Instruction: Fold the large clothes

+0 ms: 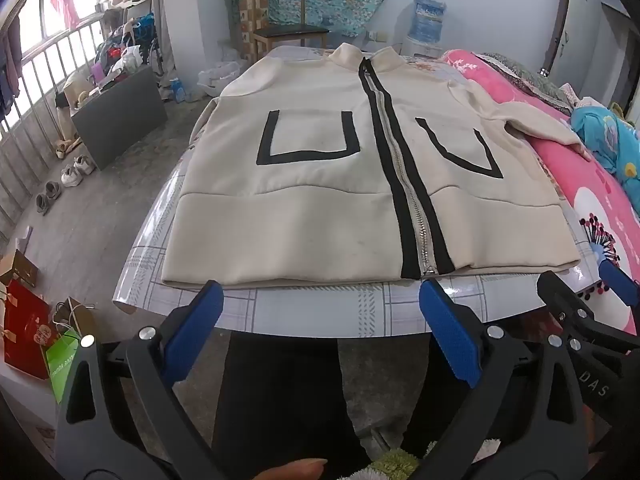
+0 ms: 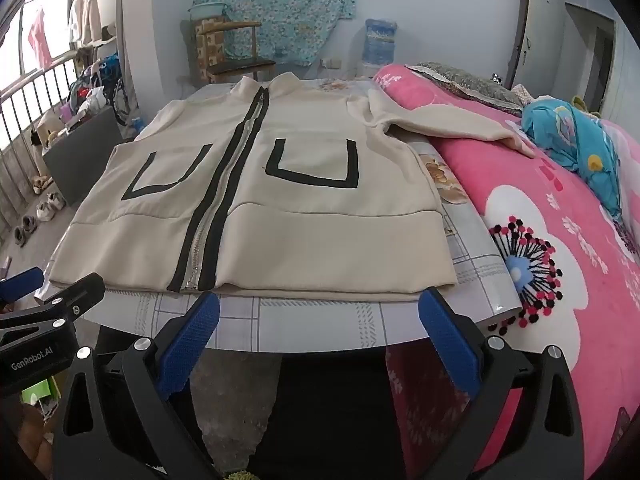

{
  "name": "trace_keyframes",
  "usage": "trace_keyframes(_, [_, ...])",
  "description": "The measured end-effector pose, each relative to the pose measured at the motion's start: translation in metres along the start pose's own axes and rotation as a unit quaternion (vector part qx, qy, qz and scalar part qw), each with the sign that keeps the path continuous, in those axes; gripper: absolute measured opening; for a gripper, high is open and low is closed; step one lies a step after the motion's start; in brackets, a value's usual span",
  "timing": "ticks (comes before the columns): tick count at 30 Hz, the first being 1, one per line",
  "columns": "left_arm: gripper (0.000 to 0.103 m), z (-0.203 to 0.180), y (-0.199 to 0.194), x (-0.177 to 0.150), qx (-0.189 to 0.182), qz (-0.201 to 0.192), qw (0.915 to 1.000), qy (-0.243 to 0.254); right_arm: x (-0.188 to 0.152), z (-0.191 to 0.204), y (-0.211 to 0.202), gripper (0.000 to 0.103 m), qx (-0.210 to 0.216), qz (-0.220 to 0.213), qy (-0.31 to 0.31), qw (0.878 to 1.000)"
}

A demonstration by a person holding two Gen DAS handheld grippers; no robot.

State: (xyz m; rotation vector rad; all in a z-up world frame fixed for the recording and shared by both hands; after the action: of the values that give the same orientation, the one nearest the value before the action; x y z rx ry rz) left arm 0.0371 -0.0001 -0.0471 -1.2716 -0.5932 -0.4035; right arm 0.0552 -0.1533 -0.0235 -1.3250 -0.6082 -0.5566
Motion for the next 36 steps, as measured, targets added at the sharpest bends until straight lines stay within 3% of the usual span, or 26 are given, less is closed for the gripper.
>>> trace_keyframes(36, [0.095,0.0048,-0.0017,0.0048,-0.002,-0.003,1.0,-0.005,0.0068,0.0081,-0.0008,0.097,-0.001,-0.001,-0.009,1.0])
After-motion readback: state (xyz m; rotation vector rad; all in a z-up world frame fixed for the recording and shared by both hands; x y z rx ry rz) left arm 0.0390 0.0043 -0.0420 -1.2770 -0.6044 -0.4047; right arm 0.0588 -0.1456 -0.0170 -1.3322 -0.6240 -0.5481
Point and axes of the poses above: each gripper's, at about its wrist camera, not at the fingertips, and y roughly the way its jaws point, z to its left, x to its top, the point moved 6 cm from there along y, roughly the way its jaws point, and after that the axes turned 15 degrees about x, right-handed, at the moved point
